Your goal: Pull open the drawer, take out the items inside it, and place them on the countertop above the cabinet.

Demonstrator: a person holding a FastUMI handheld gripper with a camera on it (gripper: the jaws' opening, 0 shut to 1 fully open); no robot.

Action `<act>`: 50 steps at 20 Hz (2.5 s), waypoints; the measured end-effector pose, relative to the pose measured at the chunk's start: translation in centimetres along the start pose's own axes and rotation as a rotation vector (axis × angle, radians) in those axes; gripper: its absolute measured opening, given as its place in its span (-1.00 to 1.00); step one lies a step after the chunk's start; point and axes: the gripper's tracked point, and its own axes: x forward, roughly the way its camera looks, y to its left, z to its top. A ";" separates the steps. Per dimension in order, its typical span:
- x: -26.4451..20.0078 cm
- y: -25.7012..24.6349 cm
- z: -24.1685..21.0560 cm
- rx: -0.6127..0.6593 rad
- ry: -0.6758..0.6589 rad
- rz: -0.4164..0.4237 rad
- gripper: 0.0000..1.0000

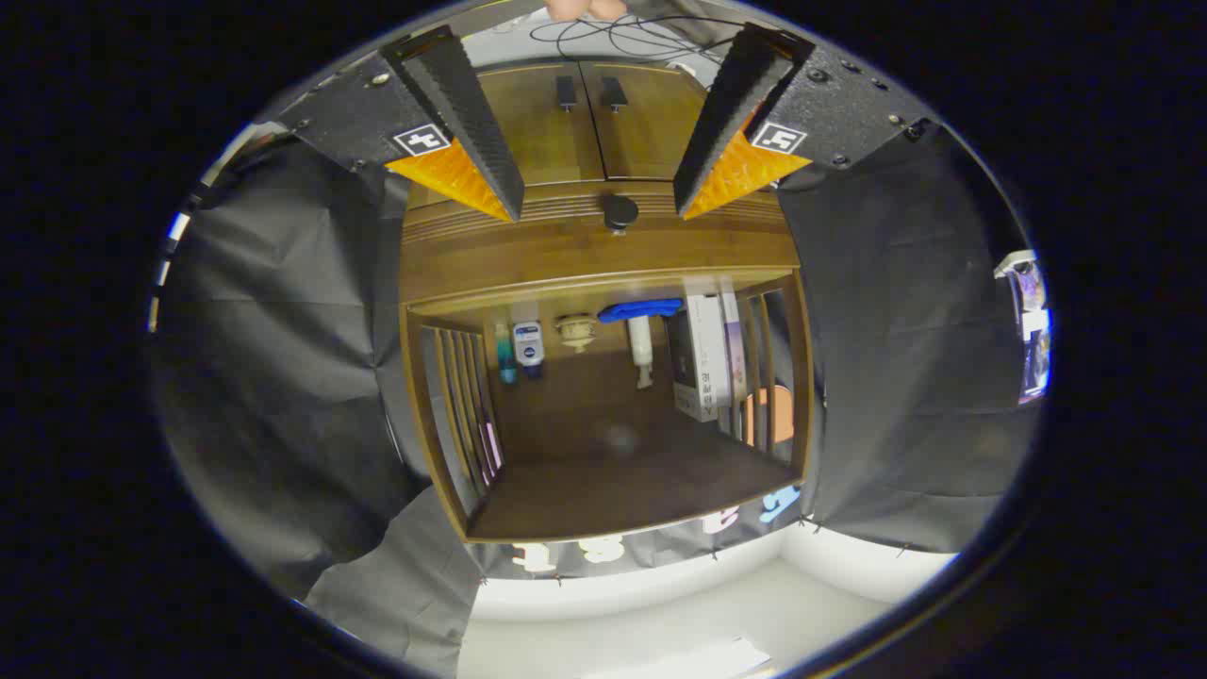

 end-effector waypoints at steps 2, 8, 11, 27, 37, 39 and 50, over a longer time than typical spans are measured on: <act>0.2 0.3 -0.2 -0.008 0.002 0.004 1.00; 0.6 0.6 -0.7 -0.011 0.010 0.010 1.00; 0.8 0.5 -0.7 -0.010 0.012 0.006 1.00; 0.8 0.1 -1.6 -0.021 0.034 -0.007 1.00; 3.3 -0.1 -0.7 -0.039 0.022 -0.017 1.00; 4.8 0.0 -0.9 -0.045 0.031 -0.020 1.00; 15.4 2.2 -4.2 -0.107 0.070 -0.023 1.00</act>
